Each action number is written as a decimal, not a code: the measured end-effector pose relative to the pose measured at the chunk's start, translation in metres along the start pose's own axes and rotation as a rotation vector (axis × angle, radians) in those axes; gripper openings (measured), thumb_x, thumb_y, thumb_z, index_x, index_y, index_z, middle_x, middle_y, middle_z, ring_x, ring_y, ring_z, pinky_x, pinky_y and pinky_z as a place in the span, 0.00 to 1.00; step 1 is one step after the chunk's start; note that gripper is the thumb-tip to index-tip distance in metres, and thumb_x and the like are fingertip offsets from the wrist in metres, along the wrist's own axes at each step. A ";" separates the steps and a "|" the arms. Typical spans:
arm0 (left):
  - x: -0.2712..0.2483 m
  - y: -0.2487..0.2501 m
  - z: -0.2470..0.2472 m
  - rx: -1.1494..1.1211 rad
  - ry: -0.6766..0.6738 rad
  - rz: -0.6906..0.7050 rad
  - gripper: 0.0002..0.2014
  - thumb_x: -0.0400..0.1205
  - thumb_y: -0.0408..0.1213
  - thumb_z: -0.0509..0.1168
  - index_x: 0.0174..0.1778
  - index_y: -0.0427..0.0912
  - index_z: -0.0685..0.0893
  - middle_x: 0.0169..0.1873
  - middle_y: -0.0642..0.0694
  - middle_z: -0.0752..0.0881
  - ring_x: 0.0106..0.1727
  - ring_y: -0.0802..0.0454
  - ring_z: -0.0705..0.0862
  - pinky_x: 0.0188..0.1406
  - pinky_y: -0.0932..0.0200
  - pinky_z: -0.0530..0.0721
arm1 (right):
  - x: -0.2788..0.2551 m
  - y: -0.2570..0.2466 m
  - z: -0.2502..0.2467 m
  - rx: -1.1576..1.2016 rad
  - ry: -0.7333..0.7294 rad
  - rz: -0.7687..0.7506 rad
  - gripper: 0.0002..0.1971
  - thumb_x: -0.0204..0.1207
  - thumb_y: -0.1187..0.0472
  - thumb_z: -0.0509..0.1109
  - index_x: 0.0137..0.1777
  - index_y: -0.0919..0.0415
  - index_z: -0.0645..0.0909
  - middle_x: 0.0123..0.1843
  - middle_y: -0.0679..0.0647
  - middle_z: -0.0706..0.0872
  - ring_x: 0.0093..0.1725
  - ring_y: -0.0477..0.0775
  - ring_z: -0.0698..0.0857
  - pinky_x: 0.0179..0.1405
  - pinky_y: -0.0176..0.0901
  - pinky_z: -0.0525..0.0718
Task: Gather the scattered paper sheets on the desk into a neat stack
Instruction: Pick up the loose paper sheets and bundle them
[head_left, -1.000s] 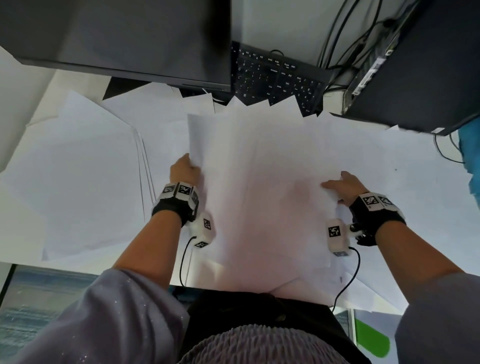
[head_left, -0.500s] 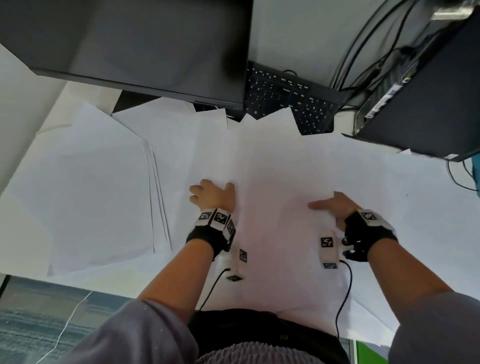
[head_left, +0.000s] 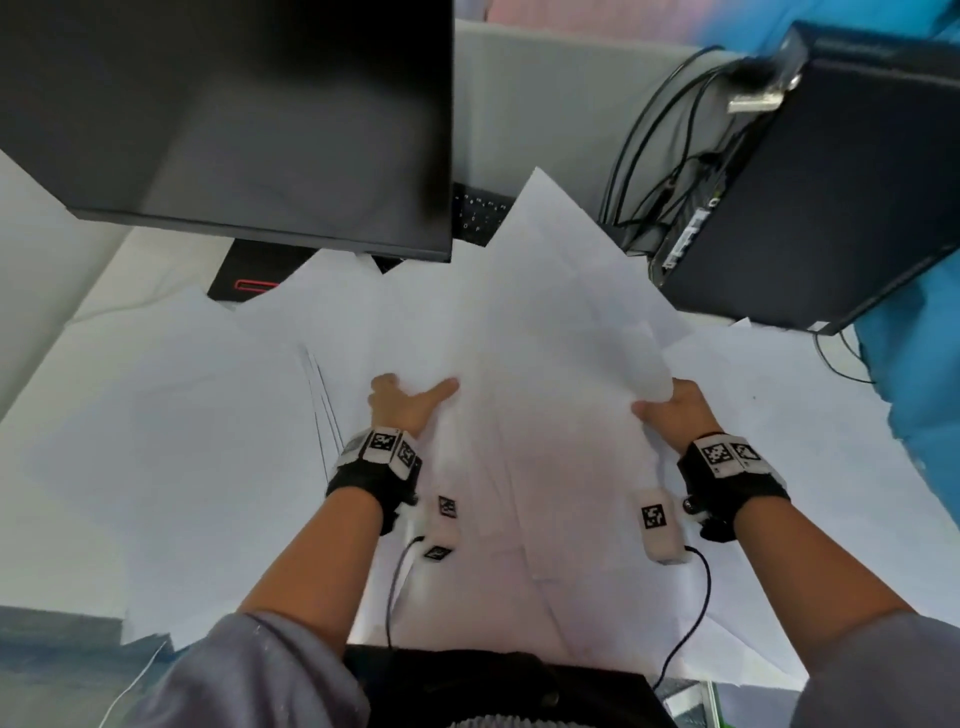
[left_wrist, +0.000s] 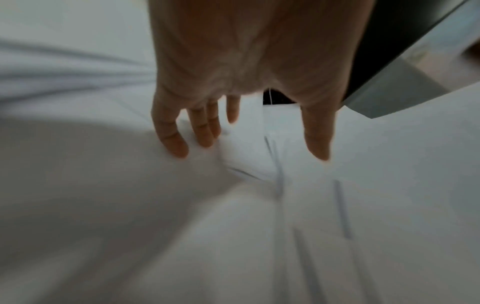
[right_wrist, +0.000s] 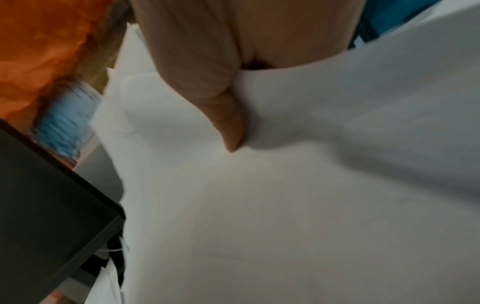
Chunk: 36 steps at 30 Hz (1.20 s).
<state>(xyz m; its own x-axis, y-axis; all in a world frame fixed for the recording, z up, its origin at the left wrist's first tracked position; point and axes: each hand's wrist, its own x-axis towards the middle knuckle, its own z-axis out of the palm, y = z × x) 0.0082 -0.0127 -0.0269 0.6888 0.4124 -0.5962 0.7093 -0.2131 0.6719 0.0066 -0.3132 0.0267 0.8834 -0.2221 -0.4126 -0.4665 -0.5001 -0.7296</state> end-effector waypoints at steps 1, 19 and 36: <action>0.003 -0.001 -0.006 0.183 -0.017 0.050 0.53 0.64 0.62 0.76 0.79 0.41 0.60 0.76 0.38 0.66 0.76 0.37 0.68 0.75 0.42 0.69 | 0.000 0.001 -0.006 -0.004 0.026 0.004 0.11 0.75 0.75 0.66 0.56 0.72 0.82 0.48 0.61 0.81 0.49 0.57 0.79 0.48 0.43 0.73; -0.004 0.051 -0.017 0.697 -0.311 0.118 0.52 0.72 0.68 0.65 0.83 0.38 0.56 0.82 0.41 0.59 0.82 0.42 0.61 0.80 0.49 0.61 | 0.011 -0.068 -0.109 0.054 0.479 -0.149 0.09 0.72 0.75 0.61 0.43 0.67 0.82 0.41 0.62 0.80 0.41 0.56 0.78 0.42 0.48 0.77; -0.062 0.233 -0.005 -0.203 -0.522 0.503 0.46 0.54 0.51 0.85 0.68 0.39 0.79 0.59 0.43 0.88 0.58 0.45 0.87 0.63 0.47 0.82 | -0.016 -0.105 -0.156 0.451 0.332 -0.290 0.06 0.73 0.72 0.64 0.44 0.65 0.82 0.34 0.54 0.82 0.36 0.56 0.82 0.34 0.39 0.79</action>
<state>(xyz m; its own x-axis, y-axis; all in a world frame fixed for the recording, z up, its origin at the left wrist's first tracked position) 0.1300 -0.0833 0.1683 0.9399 -0.1758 -0.2928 0.2834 -0.0769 0.9559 0.0483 -0.3875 0.1954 0.9096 -0.4146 -0.0253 -0.1148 -0.1926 -0.9745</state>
